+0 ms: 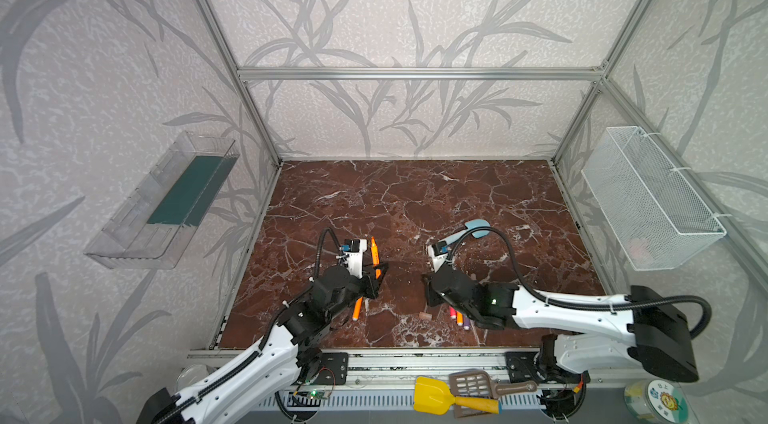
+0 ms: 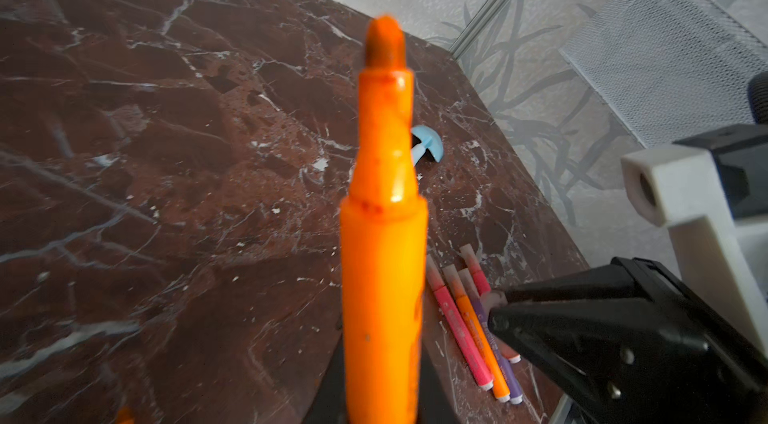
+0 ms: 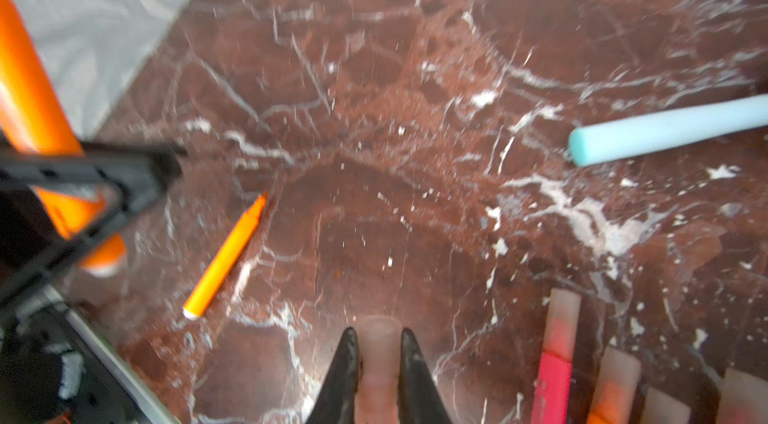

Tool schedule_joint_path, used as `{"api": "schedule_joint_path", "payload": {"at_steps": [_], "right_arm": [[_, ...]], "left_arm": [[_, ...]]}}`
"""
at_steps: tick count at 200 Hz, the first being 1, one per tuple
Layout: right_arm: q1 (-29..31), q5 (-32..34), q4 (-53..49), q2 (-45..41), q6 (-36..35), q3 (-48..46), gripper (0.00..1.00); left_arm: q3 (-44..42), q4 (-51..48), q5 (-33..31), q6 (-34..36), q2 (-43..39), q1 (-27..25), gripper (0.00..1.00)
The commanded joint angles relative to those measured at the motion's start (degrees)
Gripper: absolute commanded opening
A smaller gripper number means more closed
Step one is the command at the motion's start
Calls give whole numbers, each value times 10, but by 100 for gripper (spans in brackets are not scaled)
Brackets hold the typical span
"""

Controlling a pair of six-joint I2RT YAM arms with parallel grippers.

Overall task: Insert the pens into the pen caps
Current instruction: 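Lift the pale pink cap and bring it above the orange marker tip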

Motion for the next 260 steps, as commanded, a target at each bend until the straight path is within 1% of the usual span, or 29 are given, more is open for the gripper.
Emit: {"api": "schedule_joint_path", "payload": {"at_steps": [1,13,26,35,38,43,62,72,102,137,185,260], "right_arm": [[-34,-14,100,-63,15,-42,9],[-50,-16,128,-92,17,-53,8],[-62,-19,157,-118,26,-66,7],[-63,-19,185,-135,33,-81,6],[-79,-18,196,-140,36,-87,6],[-85,-17,214,-149,43,-96,6],[-89,-14,281,-170,63,-130,6],[-90,-18,301,-173,69,-136,5],[-89,-54,308,-166,71,-121,2],[-89,-67,345,-130,78,-110,1],[-90,-100,354,-93,73,-76,0],[-87,-103,335,-97,68,-77,0]], "left_arm": [[-7,136,34,-1,55,-54,0],[7,151,6,16,85,-102,0],[18,178,2,20,120,-133,0],[18,209,5,14,141,-143,0],[17,221,6,12,148,-146,0],[16,237,11,9,160,-149,0],[22,285,17,0,196,-163,0],[29,297,20,-2,214,-170,0],[40,323,20,-4,247,-179,0],[52,327,22,-4,266,-186,0],[53,338,16,-4,285,-188,0],[52,331,7,-1,280,-188,0]]}}
